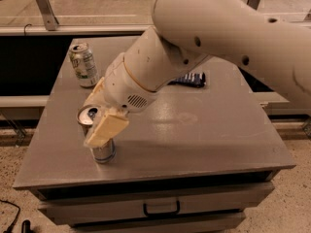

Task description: Knock redbull can over

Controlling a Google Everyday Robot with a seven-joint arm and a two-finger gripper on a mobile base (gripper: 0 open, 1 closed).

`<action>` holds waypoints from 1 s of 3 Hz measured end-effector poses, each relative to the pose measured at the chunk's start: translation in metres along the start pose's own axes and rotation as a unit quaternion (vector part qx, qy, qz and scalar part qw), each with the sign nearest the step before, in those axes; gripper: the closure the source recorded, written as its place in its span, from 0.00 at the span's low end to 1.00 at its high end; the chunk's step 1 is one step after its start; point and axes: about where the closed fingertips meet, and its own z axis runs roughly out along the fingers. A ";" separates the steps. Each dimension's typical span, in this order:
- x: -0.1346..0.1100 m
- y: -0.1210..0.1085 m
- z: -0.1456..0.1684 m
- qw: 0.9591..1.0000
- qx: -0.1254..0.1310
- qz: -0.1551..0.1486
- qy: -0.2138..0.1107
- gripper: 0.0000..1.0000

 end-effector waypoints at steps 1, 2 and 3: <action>0.001 -0.003 -0.006 1.000 0.000 0.003 -0.002 0.64; -0.001 -0.016 -0.032 1.000 0.005 0.012 0.019 0.95; 0.005 -0.027 -0.051 0.997 0.005 0.011 0.079 1.00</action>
Offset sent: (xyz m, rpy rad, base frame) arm 0.0285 -0.0293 0.0356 -0.0518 0.0215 -0.0505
